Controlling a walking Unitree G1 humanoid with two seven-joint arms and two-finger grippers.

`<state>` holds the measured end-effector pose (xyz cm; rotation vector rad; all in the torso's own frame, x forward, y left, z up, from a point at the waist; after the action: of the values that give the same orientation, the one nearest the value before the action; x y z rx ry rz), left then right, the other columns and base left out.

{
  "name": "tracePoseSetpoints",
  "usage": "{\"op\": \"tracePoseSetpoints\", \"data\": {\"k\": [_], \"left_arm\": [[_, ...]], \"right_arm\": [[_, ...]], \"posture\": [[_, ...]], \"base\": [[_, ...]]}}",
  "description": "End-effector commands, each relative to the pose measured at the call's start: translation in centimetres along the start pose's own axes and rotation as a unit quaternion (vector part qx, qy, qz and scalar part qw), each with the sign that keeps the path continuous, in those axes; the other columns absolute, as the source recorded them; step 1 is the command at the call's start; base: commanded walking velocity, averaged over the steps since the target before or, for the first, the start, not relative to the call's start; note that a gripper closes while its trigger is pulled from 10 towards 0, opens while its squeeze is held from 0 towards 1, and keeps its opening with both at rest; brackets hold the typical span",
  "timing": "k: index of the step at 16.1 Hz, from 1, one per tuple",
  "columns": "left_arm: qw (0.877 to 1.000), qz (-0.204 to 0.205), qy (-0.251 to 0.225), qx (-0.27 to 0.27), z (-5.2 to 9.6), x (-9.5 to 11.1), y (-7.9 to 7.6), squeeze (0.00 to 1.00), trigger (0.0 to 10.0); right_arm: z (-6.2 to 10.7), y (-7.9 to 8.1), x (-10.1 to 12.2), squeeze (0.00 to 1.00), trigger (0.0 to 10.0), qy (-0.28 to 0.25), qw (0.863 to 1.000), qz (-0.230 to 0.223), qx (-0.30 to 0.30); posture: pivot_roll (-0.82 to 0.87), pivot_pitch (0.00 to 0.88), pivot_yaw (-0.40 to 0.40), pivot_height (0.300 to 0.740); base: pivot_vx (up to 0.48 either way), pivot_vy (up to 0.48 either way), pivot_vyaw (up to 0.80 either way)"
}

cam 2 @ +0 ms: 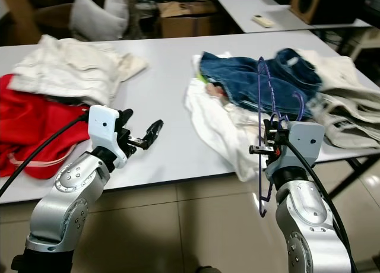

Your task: Hang hanger

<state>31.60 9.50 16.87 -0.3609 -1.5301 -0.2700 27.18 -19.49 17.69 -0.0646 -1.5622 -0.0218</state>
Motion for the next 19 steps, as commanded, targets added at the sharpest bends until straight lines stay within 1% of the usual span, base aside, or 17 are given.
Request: {"op": "tracePoseSetpoints", "data": {"k": [1,2,3,4,5,9,11,14,15,18,19], "left_arm": [[1.0,-0.009,-0.001,0.008,0.0,-0.1,0.2,0.7,10.0],[1.0,-0.008,-0.002,0.006,0.0,-0.2,0.2,0.61,10.0],[1.0,-0.001,-0.004,0.004,0.2,-0.3,0.2,0.6,10.0],[1.0,0.001,-0.005,0.003,0.2,-0.3,0.2,0.6,10.0],[1.0,0.003,-0.009,-0.001,0.2,-0.2,0.0,0.61,10.0],[1.0,0.006,-0.008,-0.001,0.0,-0.4,-0.1,0.62,10.0],[1.0,0.009,-0.009,0.0,-0.1,-0.4,-0.1,0.62,10.0],[1.0,0.012,-0.012,-0.003,-0.2,-0.5,-0.4,0.63,10.0],[1.0,0.012,-0.013,-0.004,-0.2,-0.5,-0.5,0.62,10.0],[1.0,0.006,-0.014,-0.012,-0.2,-0.6,-0.8,0.63,10.0],[1.0,0.002,-0.013,-0.016,-0.2,-0.6,-0.9,0.62,10.0]], "right_arm": [[0.0,-0.2,-0.2,0.0,10.0,0.005,1.0,-0.005,-0.001],[0.0,0.0,-0.3,0.0,10.0,0.01,1.0,-0.004,0.005],[0.1,0.2,-0.4,0.0,10.0,0.012,1.0,-0.002,0.008],[0.1,0.2,-0.4,0.0,10.0,0.013,1.0,-0.001,0.009],[0.1,0.0,-0.5,0.0,10.0,0.018,1.0,0.013,0.006],[0.1,0.1,-0.3,0.0,10.0,0.016,1.0,0.002,0.017],[0.1,0.1,-0.5,0.0,10.0,0.024,0.999,0.001,0.023],[0.2,-0.6,-0.2,0.0,10.0,0.022,0.999,0.016,0.017],[0.2,-0.7,-0.1,0.0,10.0,0.021,1.0,0.017,0.016],[0.5,-0.7,0.0,0.0,10.0,0.017,1.0,0.012,0.015],[0.5,-0.6,0.0,0.0,10.0,0.019,1.0,0.009,0.019]], "posture": [[-0.14,0.057,0.03,0.74],[-0.14,0.058,0.029,0.74],[-0.15,0.063,0.033,0.74],[-0.16,0.064,0.033,0.74],[-0.16,0.063,0.031,0.74],[-0.17,0.061,0.025,0.74],[-0.17,0.059,0.019,0.74],[-0.19,0.056,0.012,0.74],[-0.19,0.055,0.011,0.74],[-0.19,0.051,0.011,0.74],[-0.19,0.05,0.013,0.74]], "base": [[0.0,0.0,0.0],[0.0,0.0,0.0],[0.0,0.0,-0.75],[0.0,0.0,-0.8],[0.285,0.0,-0.73],[0.283,0.0,-0.48],[0.283,0.0,-0.78],[0.284,0.0,-0.74],[0.289,0.0,-0.41],[0.285,0.0,0.0],[0.289,0.0,-0.54]]}}
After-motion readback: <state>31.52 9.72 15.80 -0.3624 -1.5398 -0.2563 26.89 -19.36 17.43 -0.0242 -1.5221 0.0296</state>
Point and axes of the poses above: a point about 5 cm out from each wrist's last joint towards the gripper, its own z axis pointing back from the gripper into the wrist, its own x axis along the axis of the wrist's last joint, y = z × x, the point moved 4 cm from there along -z, pointing out of the wrist towards the gripper, and after that the axes turned 3 degrees about z, right-handed, at the moved point
